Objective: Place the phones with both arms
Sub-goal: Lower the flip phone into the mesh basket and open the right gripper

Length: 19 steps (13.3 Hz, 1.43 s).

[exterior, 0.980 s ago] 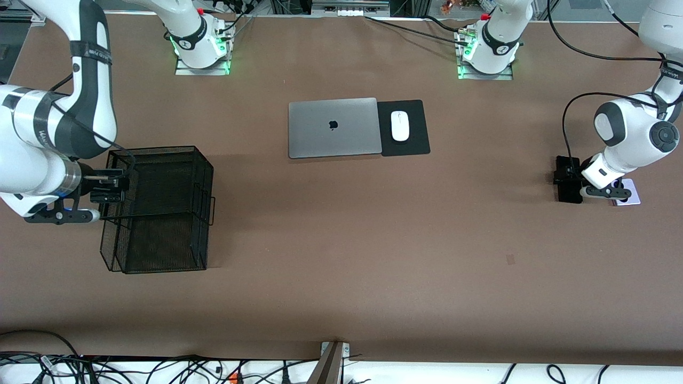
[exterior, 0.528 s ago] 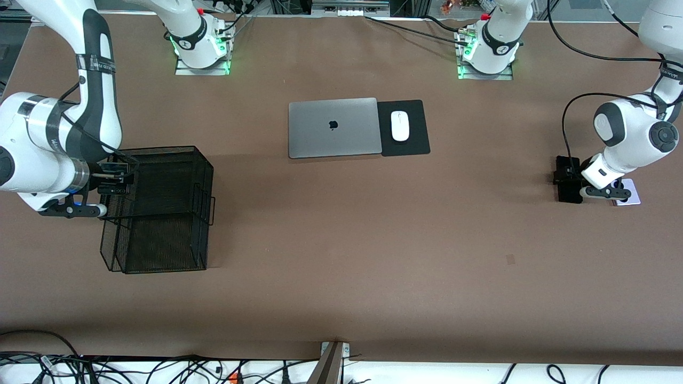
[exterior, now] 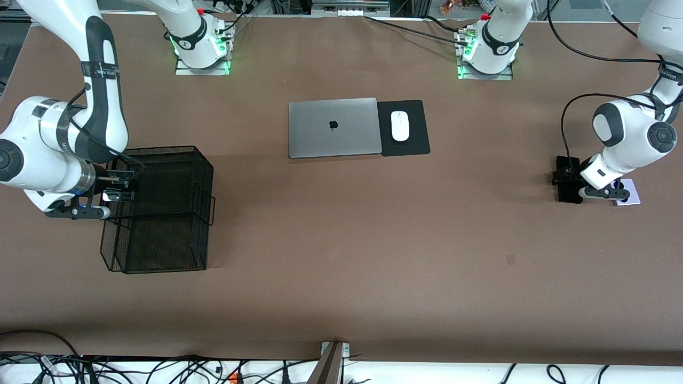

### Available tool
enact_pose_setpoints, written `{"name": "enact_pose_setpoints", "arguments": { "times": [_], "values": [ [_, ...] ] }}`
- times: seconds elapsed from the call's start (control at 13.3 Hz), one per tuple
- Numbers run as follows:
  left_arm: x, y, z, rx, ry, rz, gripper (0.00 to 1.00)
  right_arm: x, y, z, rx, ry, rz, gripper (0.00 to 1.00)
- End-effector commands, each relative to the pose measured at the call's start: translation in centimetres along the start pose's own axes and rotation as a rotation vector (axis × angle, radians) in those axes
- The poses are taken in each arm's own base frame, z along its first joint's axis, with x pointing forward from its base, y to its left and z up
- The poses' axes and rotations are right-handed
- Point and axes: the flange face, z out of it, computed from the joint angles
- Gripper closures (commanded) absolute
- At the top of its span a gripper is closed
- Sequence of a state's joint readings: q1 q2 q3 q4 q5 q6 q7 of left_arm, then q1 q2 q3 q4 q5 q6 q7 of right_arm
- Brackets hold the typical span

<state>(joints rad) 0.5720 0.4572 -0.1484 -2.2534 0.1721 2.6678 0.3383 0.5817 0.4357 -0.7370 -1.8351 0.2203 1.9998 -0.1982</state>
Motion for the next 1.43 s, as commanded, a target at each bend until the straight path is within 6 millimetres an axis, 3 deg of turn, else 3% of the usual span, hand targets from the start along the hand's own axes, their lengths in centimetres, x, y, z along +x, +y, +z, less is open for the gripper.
{"name": "enact_pose_setpoints", "arguments": {
  "times": [0.0,0.38,0.75,0.83,0.9,1.13,1.21,1.36],
  "values": [
    [0.0,0.2,0.2,-0.001,0.009,0.006,0.0,-0.5,0.3,-0.9,0.045,0.041,0.003,1.0],
    [0.1,0.1,0.2,-0.001,0.01,0.006,0.02,0.0,0.8,-0.4,0.03,0.064,0.012,1.0],
    [0.2,0.1,0.7,-0.006,0.007,0.004,0.26,0.2,0.7,0.5,0.054,0.055,0.033,1.0],
    [0.2,0.1,0.6,-0.005,0.008,0.004,0.31,0.2,0.7,0.5,0.053,0.055,0.033,0.96],
    [0.2,0.0,0.8,-0.007,0.007,0.001,0.41,0.2,0.7,0.6,0.056,0.055,0.035,0.9],
    [0.2,0.0,0.9,-0.007,0.008,-0.002,0.71,0.3,0.7,0.6,0.055,0.054,0.045,0.51],
    [0.2,0.0,0.9,-0.007,0.008,-0.002,0.76,0.4,0.5,0.8,0.05,0.052,0.049,0.33],
    [0.3,0.0,0.9,-0.007,0.006,-0.004,0.85,0.6,0.3,0.7,0.047,0.054,0.045,0.14]
  ]
}}
